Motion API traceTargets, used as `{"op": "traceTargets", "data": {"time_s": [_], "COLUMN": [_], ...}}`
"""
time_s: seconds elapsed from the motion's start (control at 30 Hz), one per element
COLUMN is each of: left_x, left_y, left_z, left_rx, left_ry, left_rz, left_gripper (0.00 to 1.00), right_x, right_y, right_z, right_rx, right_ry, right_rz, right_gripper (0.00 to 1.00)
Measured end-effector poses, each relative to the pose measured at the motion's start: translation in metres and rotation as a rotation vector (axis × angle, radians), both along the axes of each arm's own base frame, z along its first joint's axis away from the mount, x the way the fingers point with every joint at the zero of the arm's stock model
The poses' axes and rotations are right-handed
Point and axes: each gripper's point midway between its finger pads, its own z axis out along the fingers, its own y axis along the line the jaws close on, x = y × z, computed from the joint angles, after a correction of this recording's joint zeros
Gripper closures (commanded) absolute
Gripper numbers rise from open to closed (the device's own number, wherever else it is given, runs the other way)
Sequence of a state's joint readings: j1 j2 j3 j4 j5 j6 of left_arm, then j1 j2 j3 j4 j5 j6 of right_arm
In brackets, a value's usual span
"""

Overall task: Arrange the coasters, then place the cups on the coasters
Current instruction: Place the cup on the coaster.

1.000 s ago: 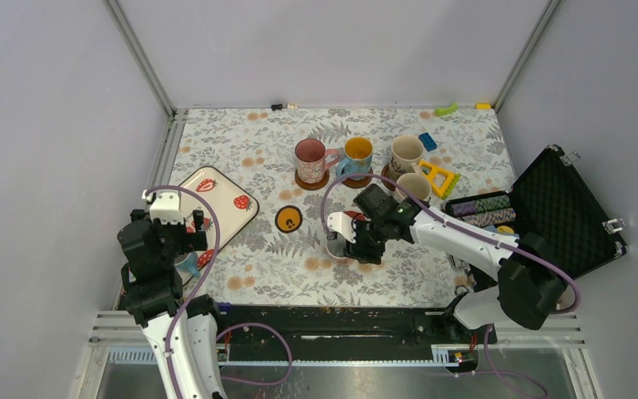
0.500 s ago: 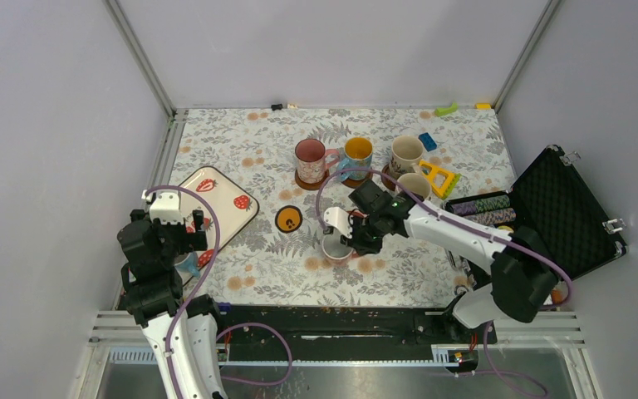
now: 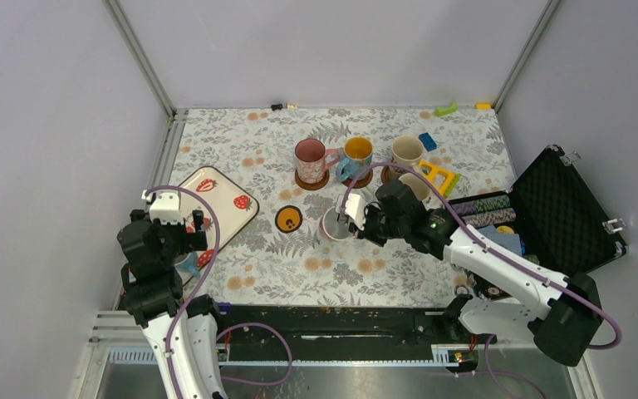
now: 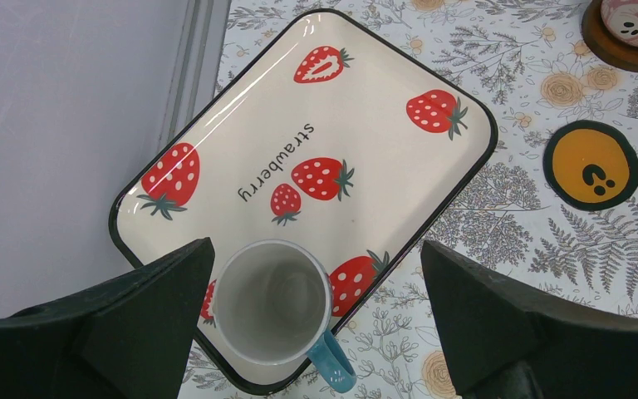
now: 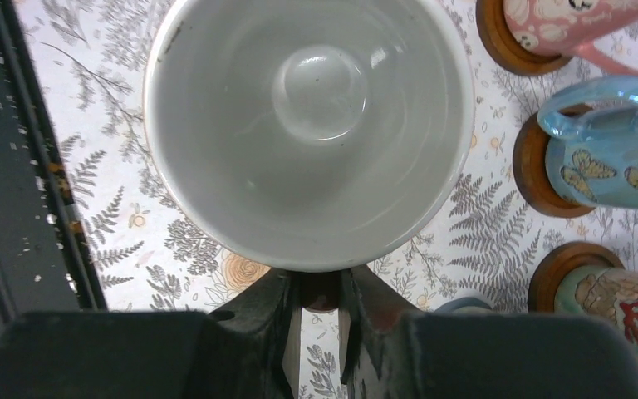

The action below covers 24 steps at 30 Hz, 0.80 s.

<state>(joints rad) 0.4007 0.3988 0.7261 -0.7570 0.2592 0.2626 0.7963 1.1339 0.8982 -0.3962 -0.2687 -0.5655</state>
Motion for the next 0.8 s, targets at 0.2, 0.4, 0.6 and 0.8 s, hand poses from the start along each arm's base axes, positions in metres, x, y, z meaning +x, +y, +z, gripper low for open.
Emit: {"op": "traceTargets", "data": {"time_s": [0.2,0.4,0.6,0.8], "left_x": [-0.001,-0.001,-0.001,-0.001], "left_y": [0.0,-0.001,-0.002,-0.003], "left_z": [0.001,0.0,0.001,0.001], "left_rx": [0.001,-0.003,-0.005,-0.005], "left_ry": [-0.006,-0.004,-0.005,-0.006], "left_rz": [0.0,-0.003,-0.01,-0.015], "left_gripper": [0.02,0.01,0.01,0.01], "right_x": [0.012,0.039,0.065,0.069], "right_y": [-0.007,-0.017,-0.026,-0.028], "right_z": [-0.019,-0.037,-0.047,-0.062], "right_rx": [-0.044,-0.064,-0.072,-0.095], "right_ry": [0.004,0.066,0.114,0.155], "right_rz": [-0.074,-0.184,-0.282,-0.313], "right_gripper": [1.0,1.0,1.0,1.0]}}
